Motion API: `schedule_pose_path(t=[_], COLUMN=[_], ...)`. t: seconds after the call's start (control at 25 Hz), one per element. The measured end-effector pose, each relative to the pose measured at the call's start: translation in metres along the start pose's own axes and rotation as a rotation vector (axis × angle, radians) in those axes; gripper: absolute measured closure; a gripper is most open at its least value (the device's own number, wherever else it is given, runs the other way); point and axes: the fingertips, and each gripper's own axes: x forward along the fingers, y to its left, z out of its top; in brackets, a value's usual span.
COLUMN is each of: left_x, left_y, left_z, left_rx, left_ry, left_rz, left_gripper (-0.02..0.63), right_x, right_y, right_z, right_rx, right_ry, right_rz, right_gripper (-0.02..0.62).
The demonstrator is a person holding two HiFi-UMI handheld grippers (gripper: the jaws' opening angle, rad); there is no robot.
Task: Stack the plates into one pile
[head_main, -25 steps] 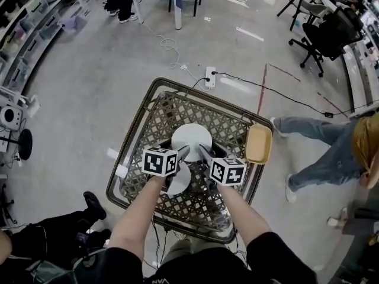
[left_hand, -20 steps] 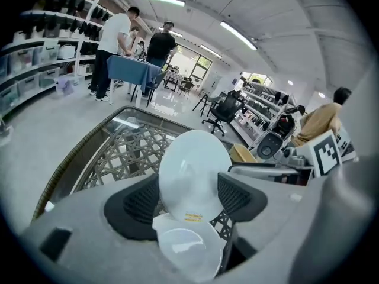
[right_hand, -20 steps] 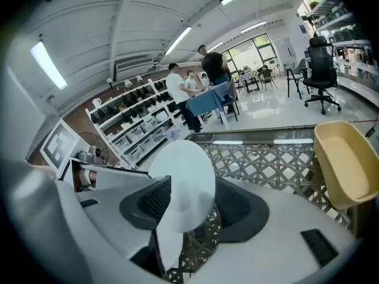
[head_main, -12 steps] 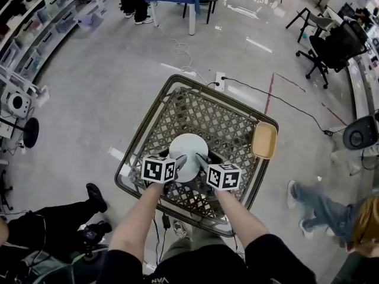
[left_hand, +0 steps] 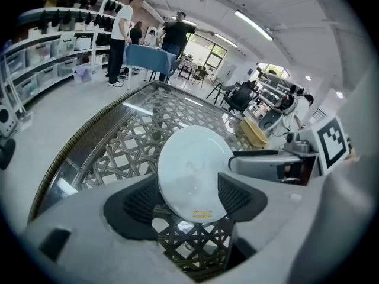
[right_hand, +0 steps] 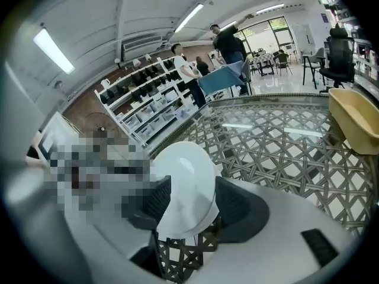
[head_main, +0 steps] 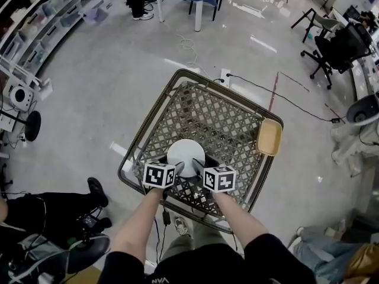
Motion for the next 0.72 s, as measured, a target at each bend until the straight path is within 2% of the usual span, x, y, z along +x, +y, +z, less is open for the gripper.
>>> schedule_pose_path(t=[0.28, 0.6, 0.72], left_x=[0.011, 0.007, 0.0], left_y=[0.002, 0.006, 0.003], left_z=[-0.012, -0.014, -0.009], left_rx=[0.004, 0.0, 0.015], left_ry=[0.034, 0.034, 0.004], left_rz=[0.015, 0.032, 0.022], left_gripper=[0.293, 0.291, 0.291], right_x=[0.006, 0.004, -0.001], right_y=[-0.003, -0.005, -0.003], right_z=[-0.003, -0.005, -0.002], right_rx=[-0.025, -0.05, -0.051], right_ry=[0.028, 0.042, 0.033], right_rz=[-0.004, 0.0, 0.001], right_gripper=[0.36, 0.353, 0.354])
